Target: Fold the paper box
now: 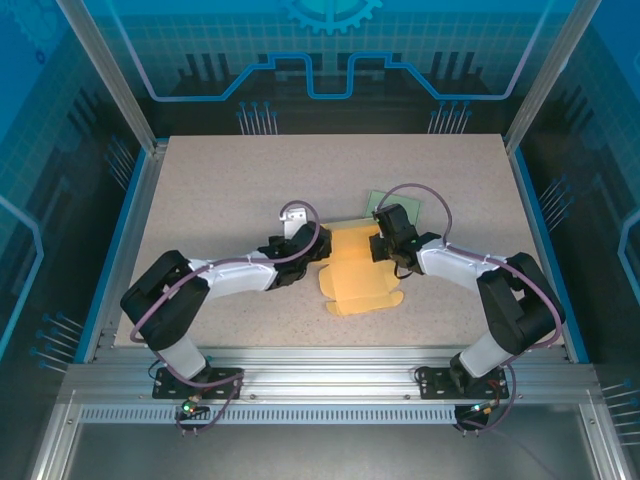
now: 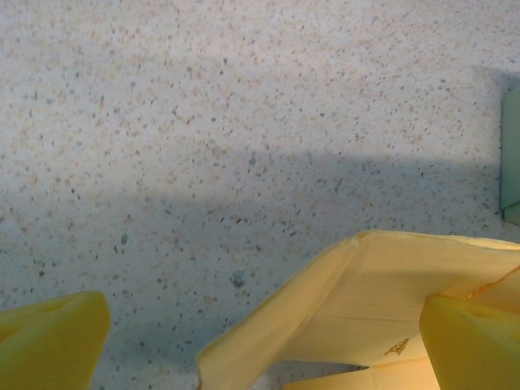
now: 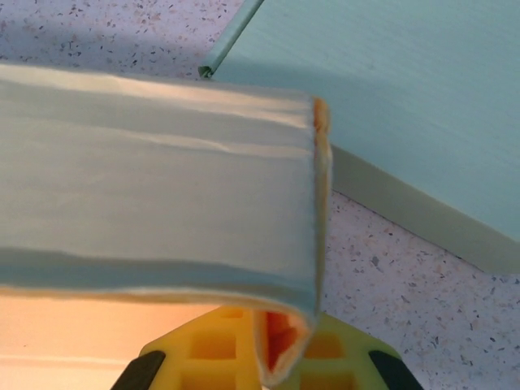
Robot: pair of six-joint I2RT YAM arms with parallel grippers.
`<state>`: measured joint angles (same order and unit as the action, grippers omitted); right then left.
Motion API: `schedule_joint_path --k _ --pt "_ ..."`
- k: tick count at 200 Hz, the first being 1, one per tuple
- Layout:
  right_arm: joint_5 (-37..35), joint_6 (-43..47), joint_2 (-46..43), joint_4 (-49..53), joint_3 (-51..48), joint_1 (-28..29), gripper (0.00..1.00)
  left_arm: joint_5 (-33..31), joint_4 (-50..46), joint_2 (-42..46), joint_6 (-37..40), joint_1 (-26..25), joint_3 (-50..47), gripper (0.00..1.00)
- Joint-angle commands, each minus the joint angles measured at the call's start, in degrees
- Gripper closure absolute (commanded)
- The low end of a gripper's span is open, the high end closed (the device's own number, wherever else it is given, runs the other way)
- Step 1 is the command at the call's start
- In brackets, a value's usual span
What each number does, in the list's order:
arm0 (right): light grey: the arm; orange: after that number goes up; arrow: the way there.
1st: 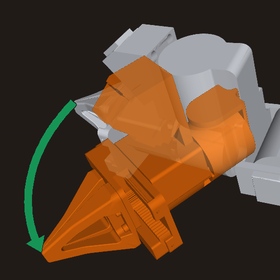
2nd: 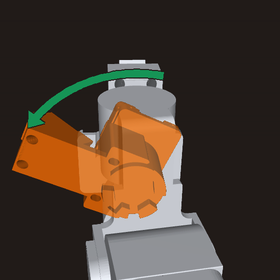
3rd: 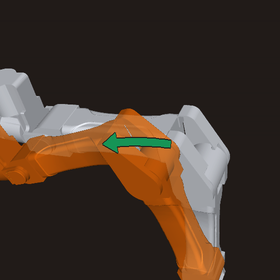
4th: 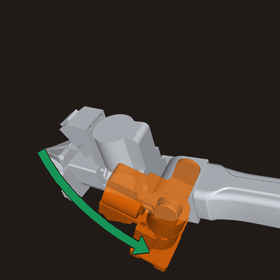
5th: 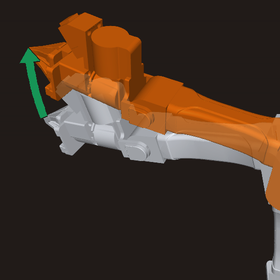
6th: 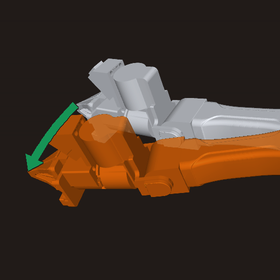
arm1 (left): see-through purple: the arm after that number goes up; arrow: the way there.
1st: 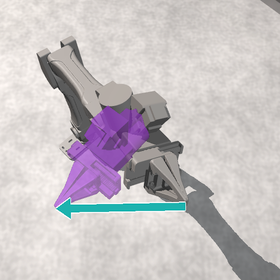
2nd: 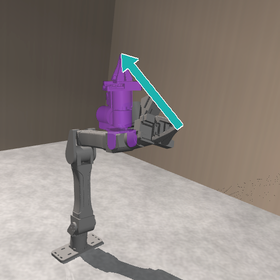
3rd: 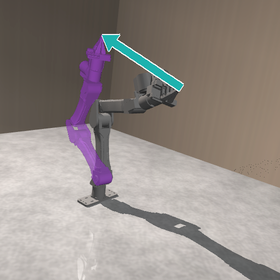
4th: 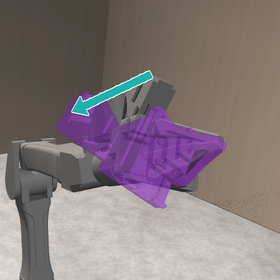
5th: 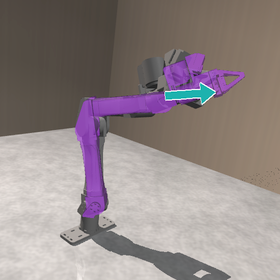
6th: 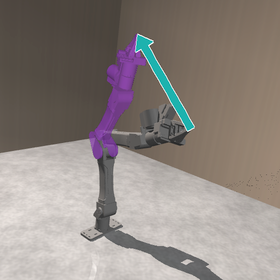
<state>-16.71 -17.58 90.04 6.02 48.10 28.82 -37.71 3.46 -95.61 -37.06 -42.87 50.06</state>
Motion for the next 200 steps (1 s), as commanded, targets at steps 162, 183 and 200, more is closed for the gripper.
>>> schedule_joint_path --k 162,183,200 --pt "3.18 -0.39 -0.39 -0.9 0.27 1.41 1.0 2.21 34.21 6.69 -6.13 -0.2 -17.12 0.01" --pt "2.9 -0.51 -0.44 -0.84 0.27 1.37 1.0 -0.71 32.39 10.77 -7.8 -0.28 -20.03 0.01" --pt "2.95 -0.5 -0.31 -0.84 0.33 1.4 1.0 -3.14 28.55 16.41 -9.76 -0.2 -22.66 0.01"
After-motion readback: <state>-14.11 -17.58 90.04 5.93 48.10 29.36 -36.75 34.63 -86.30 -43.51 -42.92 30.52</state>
